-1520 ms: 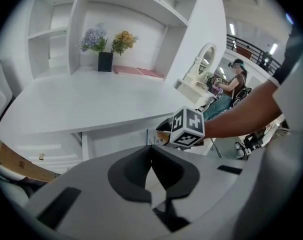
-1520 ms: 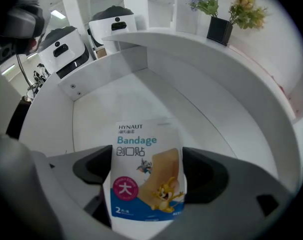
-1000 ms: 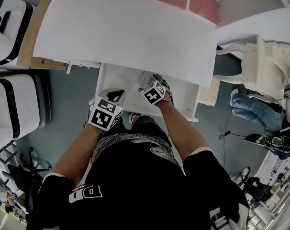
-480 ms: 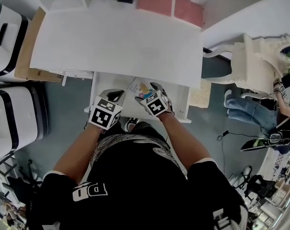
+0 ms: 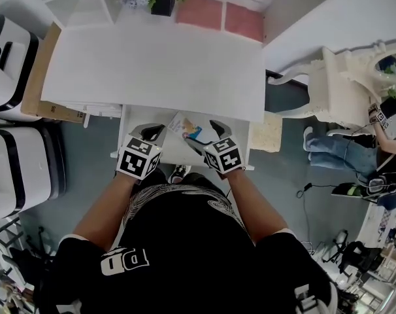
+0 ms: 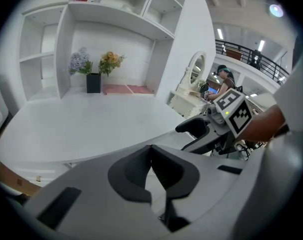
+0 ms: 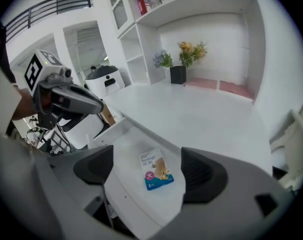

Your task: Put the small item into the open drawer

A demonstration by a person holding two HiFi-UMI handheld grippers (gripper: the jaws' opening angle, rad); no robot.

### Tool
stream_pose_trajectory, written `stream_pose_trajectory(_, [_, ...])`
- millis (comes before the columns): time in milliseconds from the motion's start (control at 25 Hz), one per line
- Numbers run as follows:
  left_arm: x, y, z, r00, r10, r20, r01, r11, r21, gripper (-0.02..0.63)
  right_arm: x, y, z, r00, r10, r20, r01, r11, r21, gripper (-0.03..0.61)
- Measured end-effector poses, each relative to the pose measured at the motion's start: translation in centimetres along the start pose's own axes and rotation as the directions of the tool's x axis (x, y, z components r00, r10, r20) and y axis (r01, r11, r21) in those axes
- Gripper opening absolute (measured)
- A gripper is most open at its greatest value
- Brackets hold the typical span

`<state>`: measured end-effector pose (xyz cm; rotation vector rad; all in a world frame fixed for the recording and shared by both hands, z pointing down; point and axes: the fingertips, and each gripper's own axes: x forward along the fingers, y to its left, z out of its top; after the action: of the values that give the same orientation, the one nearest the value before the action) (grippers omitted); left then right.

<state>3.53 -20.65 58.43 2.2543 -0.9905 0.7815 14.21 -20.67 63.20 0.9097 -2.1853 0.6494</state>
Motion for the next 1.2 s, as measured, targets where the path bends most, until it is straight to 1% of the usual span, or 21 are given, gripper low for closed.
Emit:
stream_pose_trajectory(40, [-0.2, -0.2, 0.1, 1.000, 0.004, 0.002, -0.004, 1.000, 0.001, 0.014, -0.7, 0.0, 0.2, 1.000, 0.007, 0.017, -0.008, 1.000, 0.012, 0.409])
stream_pose_trajectory(120, [-0.6, -0.7, 0.3, 1.000, 0.013, 0.011, -0.013, 1.000, 0.003, 0.014, -2.0, 0.1, 0.4, 0.999, 0.011, 0.049, -0.012, 1.000, 0.019, 0.314])
stream_pose_trajectory(240, [-1.2, -1.5, 0.7, 0.999, 0.024, 0.037, -0.024, 1.000, -0.001, 0.014, -3.5, 0.3, 0.7, 0.994, 0.016, 0.105, -0.016, 1.000, 0.001, 0.197])
stream_pose_trajectory(280, [-1.4, -1.7, 0.9, 0.999, 0.027, 0.047, -0.027, 1.000, -0.006, 0.014, -3.9, 0.6, 0.8, 0.991, 0.029, 0.129, -0.029, 1.000, -0.008, 0.144])
stream_pose_trajectory(320, [-1.5, -1.9, 1.0, 0.998, 0.031, 0.055, -0.031, 0.999, -0.011, 0.014, -4.2, 1.0, 0.8, 0.987, 0.050, 0.153, -0.048, 0.999, -0.014, 0.060])
stream_pose_trajectory(360, [-1.7, -2.1, 1.1, 0.997, 0.037, 0.063, -0.036, 0.999, -0.017, 0.014, -4.5, 1.4, 0.8, 0.983, 0.072, 0.171, -0.070, 0.997, -0.015, 0.012])
stream_pose_trajectory(440, [-2.0, -2.3, 1.1, 0.996, 0.050, 0.073, -0.048, 0.998, -0.028, 0.014, -4.9, 1.9, 0.4, 0.977, 0.104, 0.188, -0.107, 0.994, 0.006, 0.009])
stream_pose_trajectory(600, [-3.2, -2.8, 1.1, 0.994, 0.065, 0.089, -0.062, 0.997, -0.035, 0.014, -6.3, 2.2, 0.8, 0.963, 0.124, 0.240, -0.143, 0.987, 0.066, 0.008])
stream_pose_trajectory(680, [-3.7, -3.0, 1.2, 0.994, 0.063, 0.094, -0.061, 0.998, -0.024, 0.014, -7.1, 2.3, 1.4, 0.959, 0.106, 0.264, -0.125, 0.991, 0.056, 0.008])
stream_pose_trajectory(760, [-4.1, -3.0, 1.6, 0.993, 0.060, 0.102, -0.059, 0.998, -0.013, 0.014, -7.8, 2.1, 1.9, 0.956, 0.071, 0.284, -0.089, 0.995, 0.051, 0.008])
stream_pose_trajectory(840, [-4.4, -3.1, 2.2, 0.992, 0.053, 0.115, -0.053, 0.999, 0.000, 0.014, -8.4, 2.2, 2.3, 0.951, 0.045, 0.305, -0.069, 0.995, 0.068, 0.008])
stream_pose_trajectory(920, [-4.6, -3.4, 2.9, 0.990, 0.040, 0.133, -0.043, 0.999, 0.019, 0.014, -9.1, 2.5, 2.6, 0.940, 0.045, 0.337, -0.083, 0.992, 0.100, 0.008])
stream_pose_trajectory(1000, [-4.8, -3.5, 3.3, 0.989, 0.031, 0.144, -0.036, 0.999, 0.030, 0.014, -9.8, 3.2, 3.1, 0.923, 0.056, 0.380, -0.119, 0.982, 0.146, 0.008])
stream_pose_trajectory(1120, [-6.1, -3.9, 3.0, 0.987, 0.011, 0.157, -0.018, 0.999, 0.041, 0.014, -10.5, 4.3, 3.6, 0.900, 0.050, 0.433, -0.159, 0.963, 0.220, 0.009])
stream_pose_trajectory(1200, [-7.4, -4.4, 2.3, 0.987, -0.014, 0.163, 0.004, 0.998, 0.059, 0.014, -10.9, 5.4, 3.8, 0.888, 0.035, 0.458, -0.169, 0.952, 0.255, 0.008])
